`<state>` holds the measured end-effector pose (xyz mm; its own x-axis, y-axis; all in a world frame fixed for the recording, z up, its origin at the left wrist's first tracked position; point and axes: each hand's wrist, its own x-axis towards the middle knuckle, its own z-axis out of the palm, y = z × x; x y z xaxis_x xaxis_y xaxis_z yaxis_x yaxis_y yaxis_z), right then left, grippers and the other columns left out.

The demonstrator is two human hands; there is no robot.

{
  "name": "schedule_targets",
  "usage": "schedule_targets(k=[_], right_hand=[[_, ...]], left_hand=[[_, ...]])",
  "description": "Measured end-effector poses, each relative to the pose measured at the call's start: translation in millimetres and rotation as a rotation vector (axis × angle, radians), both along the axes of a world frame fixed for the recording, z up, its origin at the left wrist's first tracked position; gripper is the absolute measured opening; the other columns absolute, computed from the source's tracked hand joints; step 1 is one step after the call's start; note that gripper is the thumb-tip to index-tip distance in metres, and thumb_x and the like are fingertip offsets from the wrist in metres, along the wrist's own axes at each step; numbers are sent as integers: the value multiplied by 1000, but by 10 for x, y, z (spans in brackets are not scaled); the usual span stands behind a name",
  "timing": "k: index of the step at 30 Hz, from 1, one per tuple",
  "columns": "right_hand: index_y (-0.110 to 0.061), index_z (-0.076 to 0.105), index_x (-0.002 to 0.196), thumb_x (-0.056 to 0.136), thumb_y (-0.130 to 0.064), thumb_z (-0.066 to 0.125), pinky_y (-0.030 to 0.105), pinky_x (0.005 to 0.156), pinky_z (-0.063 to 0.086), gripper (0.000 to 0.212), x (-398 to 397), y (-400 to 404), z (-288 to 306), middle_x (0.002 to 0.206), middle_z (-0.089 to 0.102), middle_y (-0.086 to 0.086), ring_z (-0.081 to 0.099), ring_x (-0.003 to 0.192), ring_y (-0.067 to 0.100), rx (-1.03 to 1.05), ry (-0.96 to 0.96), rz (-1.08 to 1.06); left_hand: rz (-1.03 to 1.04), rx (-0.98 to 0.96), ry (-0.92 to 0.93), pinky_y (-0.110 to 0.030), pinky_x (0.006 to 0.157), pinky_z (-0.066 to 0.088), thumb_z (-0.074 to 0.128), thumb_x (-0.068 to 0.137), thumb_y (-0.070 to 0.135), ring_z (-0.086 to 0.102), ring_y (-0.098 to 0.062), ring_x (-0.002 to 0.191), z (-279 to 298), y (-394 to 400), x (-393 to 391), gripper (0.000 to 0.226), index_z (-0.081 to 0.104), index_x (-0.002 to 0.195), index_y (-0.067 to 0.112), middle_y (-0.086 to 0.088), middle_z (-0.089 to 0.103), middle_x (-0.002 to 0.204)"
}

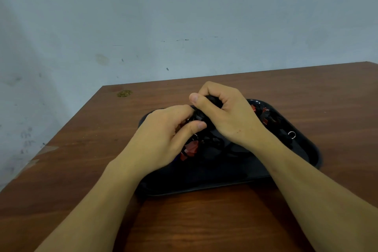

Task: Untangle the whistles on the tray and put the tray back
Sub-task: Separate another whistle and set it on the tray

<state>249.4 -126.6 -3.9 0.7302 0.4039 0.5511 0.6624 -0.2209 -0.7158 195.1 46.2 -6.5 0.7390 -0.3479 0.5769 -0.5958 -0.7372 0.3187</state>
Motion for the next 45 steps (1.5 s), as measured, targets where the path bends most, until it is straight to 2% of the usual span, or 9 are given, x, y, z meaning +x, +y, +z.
schedule_targets(k=[7,10,14,21,23,28,32,36,45], right_hand=[[-21,55,64,95,-40,63,31,60,34,37,73,-160,118,63,46,-1,39,56,22,20,427,344],[-21,51,63,87,-46,65,32,51,16,38,119,-184,55,61,41,2,25,50,17,97,629,474],[-17,49,65,87,-44,64,21,41,17,38,117,-142,33,60,34,4,25,43,8,237,729,541],[-26,59,56,94,-40,57,25,46,13,40,52,19,22,52,44,-8,27,45,5,279,628,381],[-19,66,70,102,-27,52,21,45,16,36,26,45,0,51,46,-7,30,44,4,259,568,317],[-17,63,83,106,-19,47,13,56,38,28,-22,49,-88,61,53,-10,48,54,3,-73,37,127],[-25,67,98,104,-28,49,25,67,47,19,-60,29,-84,78,63,-14,60,74,5,-327,-182,27],[-30,65,87,98,-40,53,26,65,49,19,-59,-100,59,75,66,-14,63,72,7,-310,-223,-7],[-18,71,75,88,-38,73,34,65,52,24,23,-184,191,69,69,0,64,65,19,-119,-86,27]], left_hand=[[3,121,-229,-32,60,40,52,99,38,46,-15,70,-1,-32,-77,32,61,85,11,5,52,77],[-43,42,-252,-31,60,38,54,99,35,47,-18,69,5,-110,-103,33,63,85,7,2,52,76],[-104,-124,-207,-21,61,37,55,99,32,52,-9,70,16,-177,-139,22,65,92,14,6,54,77],[-81,-404,-87,-11,61,40,57,101,23,60,-4,67,33,-175,-149,14,65,90,23,16,62,72],[-102,-516,-58,-5,60,40,53,98,17,60,5,64,64,-205,-170,18,61,85,27,23,63,68],[68,-569,-48,-11,57,38,55,101,20,56,-2,60,-20,-109,-23,24,62,78,20,15,61,63],[241,-424,-62,-17,51,30,56,99,31,46,-7,55,-127,18,105,31,56,72,16,10,49,57],[290,-191,-84,-37,52,36,51,96,42,45,-16,56,-122,82,119,37,49,71,15,4,45,60],[146,106,-92,-28,51,30,46,98,45,43,-9,59,-33,139,29,33,44,75,22,9,41,64]])
